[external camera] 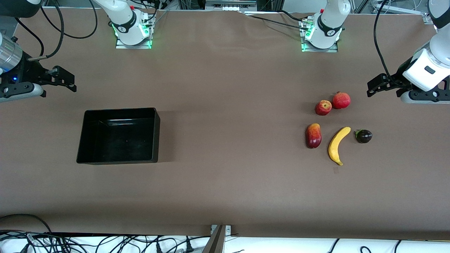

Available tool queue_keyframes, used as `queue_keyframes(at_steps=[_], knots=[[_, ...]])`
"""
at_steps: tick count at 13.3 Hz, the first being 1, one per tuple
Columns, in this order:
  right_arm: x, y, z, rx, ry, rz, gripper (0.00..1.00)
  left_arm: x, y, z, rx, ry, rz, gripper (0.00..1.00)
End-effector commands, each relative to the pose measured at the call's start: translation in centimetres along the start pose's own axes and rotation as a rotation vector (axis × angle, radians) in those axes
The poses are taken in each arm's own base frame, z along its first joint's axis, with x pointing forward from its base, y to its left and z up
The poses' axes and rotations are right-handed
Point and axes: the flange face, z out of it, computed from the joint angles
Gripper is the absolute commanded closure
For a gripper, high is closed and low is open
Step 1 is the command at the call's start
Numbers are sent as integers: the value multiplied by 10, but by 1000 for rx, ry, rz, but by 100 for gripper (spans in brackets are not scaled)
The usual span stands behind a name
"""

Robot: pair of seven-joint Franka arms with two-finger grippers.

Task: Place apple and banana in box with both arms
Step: 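Lower the right gripper beside the black box's side wall, then push the black box across the table toward the fruit with the right gripper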

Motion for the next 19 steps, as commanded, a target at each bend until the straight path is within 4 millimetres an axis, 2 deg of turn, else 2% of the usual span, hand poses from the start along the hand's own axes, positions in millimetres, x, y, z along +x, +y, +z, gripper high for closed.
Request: queue_keyframes(at_steps=[1,4,6,7,8,10,13,16,19], knots=[[2,1,-5,-17,3,-1,0,5,2,-5,-25,-2,16,0],[2,4,-5,-20,1,-14,0,5,2,-5,-25,-2,16,0],[7,9,8,-54,-29,-10,0,5,3,-5,-25,-2,18,0],[11,13,29,-74,-71,-9,0,4,2,-5,-25,-4,16,0],[17,26,54,-75,-103,9,0,4,3,-5,-25,-4,18,0],[20,54,114,-80,-88,36,0,4,2,-5,-25,-4,16,0],[5,74,199,-89,-48,52,0,5,2,-5,-25,-2,16,0],[-10,110,273,-102,-34,32,0,4,2,-5,-25,-4,16,0],[-31,146,325,-99,-27,69,2,4,2,-5,-25,-4,16,0]])
